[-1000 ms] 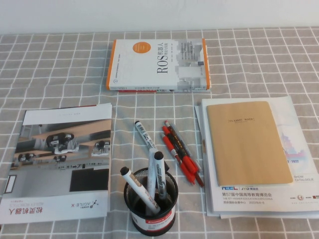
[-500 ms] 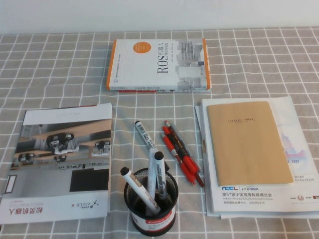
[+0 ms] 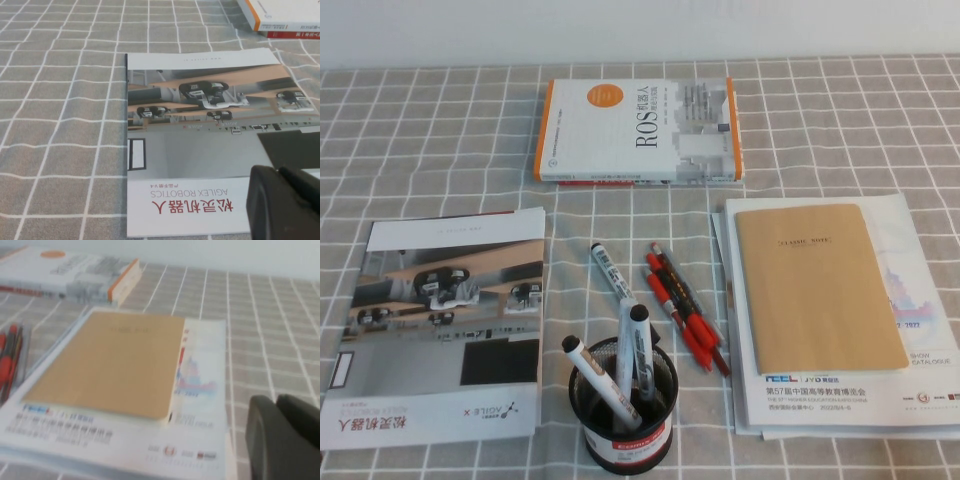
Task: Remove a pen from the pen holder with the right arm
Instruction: 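Take a marker out of the pen holder and lay it on the table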
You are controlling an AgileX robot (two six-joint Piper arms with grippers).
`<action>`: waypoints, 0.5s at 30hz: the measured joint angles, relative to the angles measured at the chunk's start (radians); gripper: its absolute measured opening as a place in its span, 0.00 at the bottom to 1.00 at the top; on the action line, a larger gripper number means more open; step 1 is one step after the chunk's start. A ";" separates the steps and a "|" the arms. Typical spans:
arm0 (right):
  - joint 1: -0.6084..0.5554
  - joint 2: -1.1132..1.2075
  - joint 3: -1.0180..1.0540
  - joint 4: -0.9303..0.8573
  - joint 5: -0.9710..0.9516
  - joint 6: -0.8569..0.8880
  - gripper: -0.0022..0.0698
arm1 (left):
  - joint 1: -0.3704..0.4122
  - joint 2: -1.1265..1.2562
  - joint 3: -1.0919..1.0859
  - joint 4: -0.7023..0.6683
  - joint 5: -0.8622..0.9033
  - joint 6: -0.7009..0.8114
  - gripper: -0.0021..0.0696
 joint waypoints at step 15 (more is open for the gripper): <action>0.000 0.000 0.001 0.039 0.141 -0.008 0.01 | 0.000 0.000 0.000 0.000 0.000 0.000 0.02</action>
